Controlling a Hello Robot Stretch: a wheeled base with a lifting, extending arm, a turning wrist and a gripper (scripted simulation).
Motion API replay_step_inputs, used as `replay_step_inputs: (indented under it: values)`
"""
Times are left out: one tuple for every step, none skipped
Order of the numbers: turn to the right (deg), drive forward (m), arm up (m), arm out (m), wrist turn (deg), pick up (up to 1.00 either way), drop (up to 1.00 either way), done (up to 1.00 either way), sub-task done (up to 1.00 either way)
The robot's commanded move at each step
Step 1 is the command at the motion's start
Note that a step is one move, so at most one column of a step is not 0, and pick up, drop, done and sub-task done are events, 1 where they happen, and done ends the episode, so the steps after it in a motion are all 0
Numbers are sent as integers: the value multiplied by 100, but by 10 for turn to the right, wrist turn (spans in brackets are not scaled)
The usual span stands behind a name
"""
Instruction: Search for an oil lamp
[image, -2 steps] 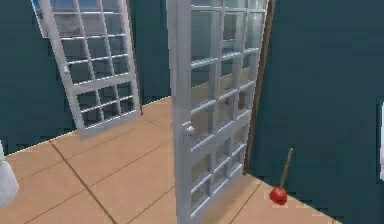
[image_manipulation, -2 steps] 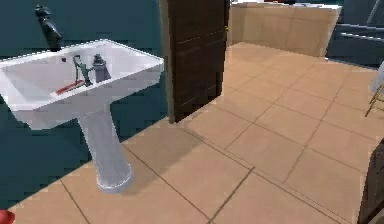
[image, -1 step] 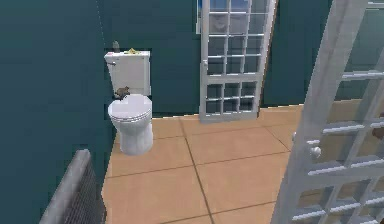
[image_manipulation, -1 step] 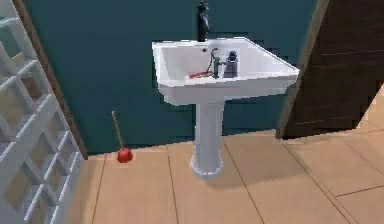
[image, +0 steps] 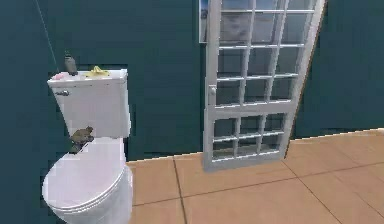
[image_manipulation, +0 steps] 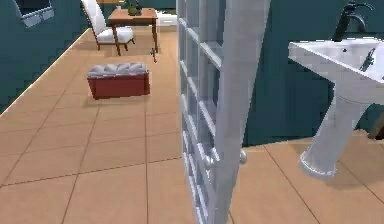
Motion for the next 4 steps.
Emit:
replay_step_inputs:
  values:
    - [0,100,0,0,0,0,0,0,0]
    - [-450,0,0,0,0,0,0,0,0]
    - [-180,0,0,0,0,0,0,0,0]
    - [0,0,0,0,0,0,0,100,0]
